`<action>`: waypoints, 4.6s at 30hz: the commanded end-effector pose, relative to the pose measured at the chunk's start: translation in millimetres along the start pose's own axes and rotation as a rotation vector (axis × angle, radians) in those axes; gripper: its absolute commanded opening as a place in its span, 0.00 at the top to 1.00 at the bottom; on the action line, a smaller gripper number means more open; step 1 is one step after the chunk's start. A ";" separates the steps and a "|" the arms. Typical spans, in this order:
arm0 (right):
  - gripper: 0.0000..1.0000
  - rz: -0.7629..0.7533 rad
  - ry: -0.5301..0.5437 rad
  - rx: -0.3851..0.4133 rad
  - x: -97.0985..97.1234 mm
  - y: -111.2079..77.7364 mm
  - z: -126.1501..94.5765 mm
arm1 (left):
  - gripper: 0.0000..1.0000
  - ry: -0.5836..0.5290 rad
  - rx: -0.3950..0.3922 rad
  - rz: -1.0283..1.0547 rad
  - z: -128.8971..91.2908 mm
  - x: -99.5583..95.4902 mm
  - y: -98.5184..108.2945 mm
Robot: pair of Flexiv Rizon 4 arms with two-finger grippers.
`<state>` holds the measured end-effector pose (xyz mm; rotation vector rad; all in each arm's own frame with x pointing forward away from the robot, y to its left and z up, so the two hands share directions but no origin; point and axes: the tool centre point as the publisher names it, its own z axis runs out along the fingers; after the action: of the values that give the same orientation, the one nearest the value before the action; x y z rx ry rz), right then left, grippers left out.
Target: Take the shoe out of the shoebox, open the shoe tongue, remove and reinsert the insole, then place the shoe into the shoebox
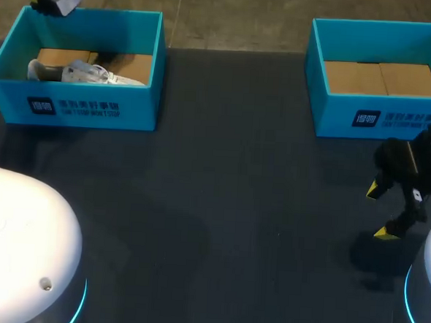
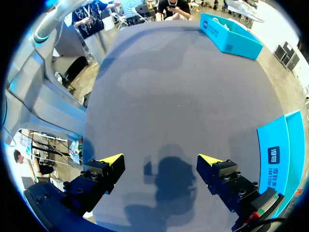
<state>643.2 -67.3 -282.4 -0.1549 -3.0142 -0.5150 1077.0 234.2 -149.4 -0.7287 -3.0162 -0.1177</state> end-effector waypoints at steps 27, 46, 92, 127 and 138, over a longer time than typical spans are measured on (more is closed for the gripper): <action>0.00 0.000 -0.002 0.001 1.0 -0.3 1.1 | 1.00 -0.109 -0.208 0.851 27.3 -1.5 48.1; 0.00 0.000 -0.002 0.001 1.0 -0.3 1.1 | 1.00 -0.156 -0.211 1.141 36.7 -0.6 73.8; 0.00 0.000 -0.002 0.001 1.0 -0.3 1.1 | 1.00 -0.060 -0.204 1.160 71.4 -36.1 126.6; 0.00 0.000 -0.002 0.001 1.0 -0.3 1.1 | 1.00 0.012 -0.185 1.136 106.8 -62.2 123.8; 0.00 0.000 -0.002 0.001 1.0 -0.3 1.1 | 1.00 0.039 -0.161 1.122 129.9 -73.3 118.8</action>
<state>643.1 -67.3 -282.4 -0.1550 -3.0142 -0.5150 1186.1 318.0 -270.1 -2.2038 -2.1261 -0.3199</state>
